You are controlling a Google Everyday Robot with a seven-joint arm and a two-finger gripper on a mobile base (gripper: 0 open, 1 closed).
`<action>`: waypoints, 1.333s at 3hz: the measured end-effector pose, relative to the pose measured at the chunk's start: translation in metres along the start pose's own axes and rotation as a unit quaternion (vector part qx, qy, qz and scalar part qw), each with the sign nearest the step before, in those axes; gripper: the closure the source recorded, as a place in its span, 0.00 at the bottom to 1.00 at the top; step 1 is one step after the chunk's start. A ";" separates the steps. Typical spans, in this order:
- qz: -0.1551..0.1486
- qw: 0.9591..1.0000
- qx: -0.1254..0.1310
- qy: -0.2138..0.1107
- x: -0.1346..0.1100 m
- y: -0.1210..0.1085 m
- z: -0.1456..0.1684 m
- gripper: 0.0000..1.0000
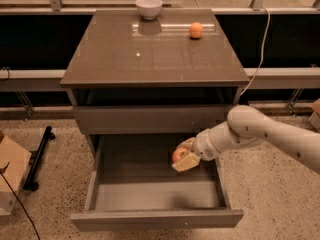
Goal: Pick apple from middle drawer and place on counter
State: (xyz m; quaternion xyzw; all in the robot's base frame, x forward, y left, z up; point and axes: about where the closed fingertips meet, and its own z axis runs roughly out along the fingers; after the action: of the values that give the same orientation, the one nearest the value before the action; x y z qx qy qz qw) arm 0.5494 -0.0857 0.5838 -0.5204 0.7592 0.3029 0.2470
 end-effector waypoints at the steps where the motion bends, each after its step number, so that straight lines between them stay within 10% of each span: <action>1: -0.082 0.996 0.018 0.021 -0.062 0.011 -0.076 1.00; 3: -0.170 0.974 0.105 0.107 -0.167 0.005 -0.214 1.00; 4: -0.181 0.971 0.115 0.103 -0.184 0.001 -0.228 1.00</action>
Offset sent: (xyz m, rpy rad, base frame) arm 0.0329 -0.0556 0.2980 -0.3059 -0.3771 0.1316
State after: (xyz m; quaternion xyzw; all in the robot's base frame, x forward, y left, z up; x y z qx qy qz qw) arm 0.5961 -0.1313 0.8692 -0.6457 0.7035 0.1085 0.2764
